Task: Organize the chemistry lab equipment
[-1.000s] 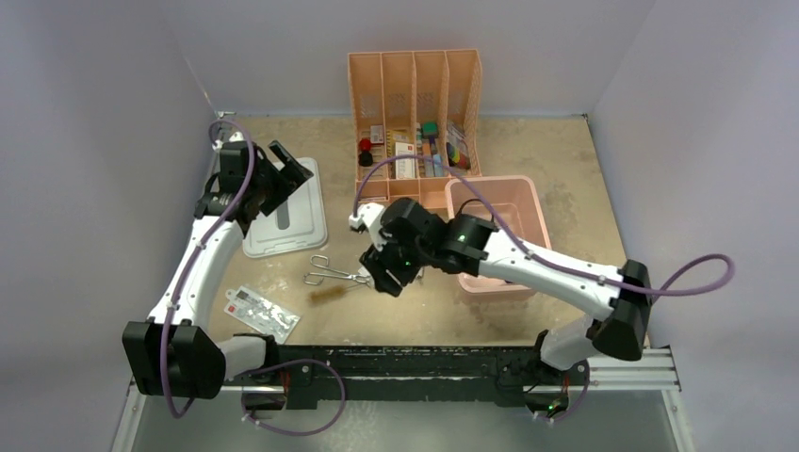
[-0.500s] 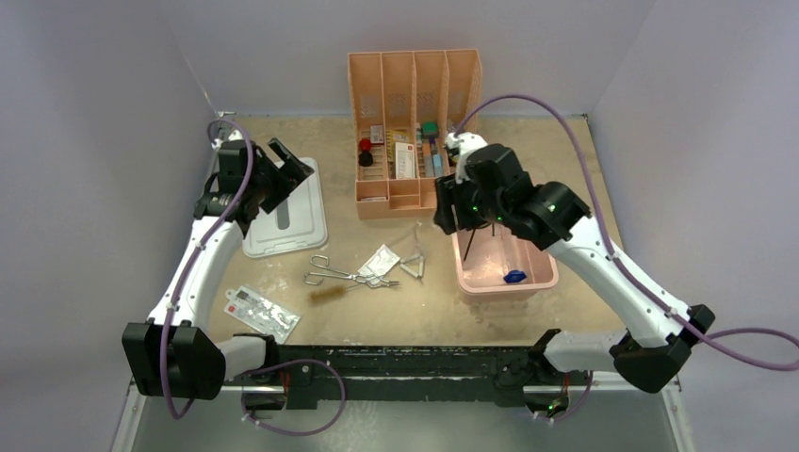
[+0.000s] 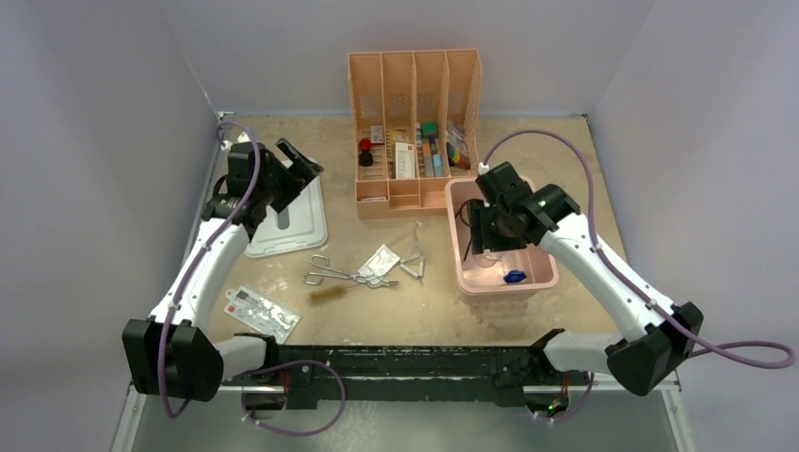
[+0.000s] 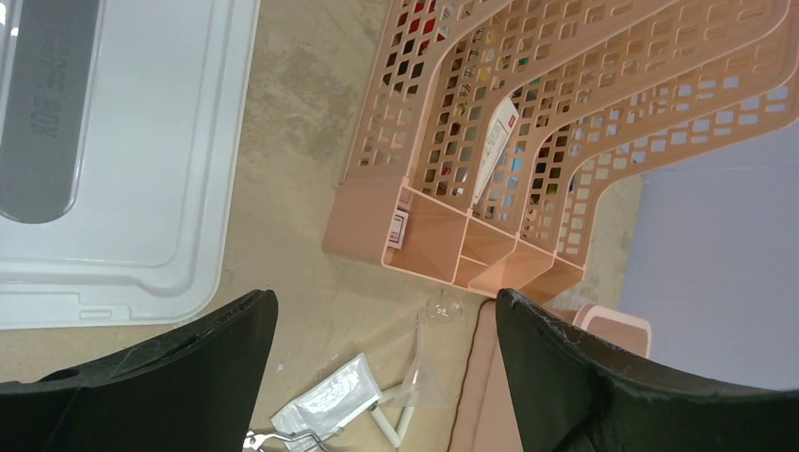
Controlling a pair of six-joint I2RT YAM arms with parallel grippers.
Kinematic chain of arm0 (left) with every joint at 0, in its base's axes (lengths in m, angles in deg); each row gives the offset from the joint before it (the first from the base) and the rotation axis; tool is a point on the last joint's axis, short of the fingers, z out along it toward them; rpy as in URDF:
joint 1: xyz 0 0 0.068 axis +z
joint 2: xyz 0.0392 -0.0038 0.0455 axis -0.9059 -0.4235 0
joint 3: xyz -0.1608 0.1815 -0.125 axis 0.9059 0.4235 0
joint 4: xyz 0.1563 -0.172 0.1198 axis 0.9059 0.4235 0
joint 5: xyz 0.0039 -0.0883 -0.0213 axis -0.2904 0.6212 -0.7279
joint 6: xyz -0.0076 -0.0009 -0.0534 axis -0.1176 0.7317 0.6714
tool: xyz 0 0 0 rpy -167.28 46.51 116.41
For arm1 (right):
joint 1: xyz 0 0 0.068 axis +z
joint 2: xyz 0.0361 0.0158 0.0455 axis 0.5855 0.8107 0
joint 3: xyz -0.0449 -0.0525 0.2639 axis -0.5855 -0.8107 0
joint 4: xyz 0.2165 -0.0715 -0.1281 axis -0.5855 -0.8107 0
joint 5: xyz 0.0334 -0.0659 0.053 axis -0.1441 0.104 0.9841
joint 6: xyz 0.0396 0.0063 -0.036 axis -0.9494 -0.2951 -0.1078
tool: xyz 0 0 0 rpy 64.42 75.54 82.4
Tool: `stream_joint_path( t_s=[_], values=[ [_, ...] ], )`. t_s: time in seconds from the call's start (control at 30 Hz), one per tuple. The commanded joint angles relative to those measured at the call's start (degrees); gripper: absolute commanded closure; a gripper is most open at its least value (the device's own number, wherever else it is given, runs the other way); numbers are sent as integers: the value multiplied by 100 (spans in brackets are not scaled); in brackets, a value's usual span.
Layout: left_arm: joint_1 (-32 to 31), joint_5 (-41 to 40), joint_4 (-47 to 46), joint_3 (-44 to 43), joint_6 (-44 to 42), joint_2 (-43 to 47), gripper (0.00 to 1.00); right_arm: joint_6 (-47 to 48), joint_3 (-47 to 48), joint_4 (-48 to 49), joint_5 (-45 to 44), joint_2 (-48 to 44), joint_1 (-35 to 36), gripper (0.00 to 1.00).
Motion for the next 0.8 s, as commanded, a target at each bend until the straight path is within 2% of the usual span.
stream_joint_path(
  t_s=[0.0,0.33,0.77],
  values=[
    [-46,-291,-289,43,130,241,15,-123,-450,312,-95,134,-106,51],
    [-46,-41,-522,-4,-40,102,15,-508,-1588,1708,-386,753,-129,50],
    [-46,63,-636,165,-74,126,15,-720,-2120,2513,-555,1093,-205,47]
  ],
)
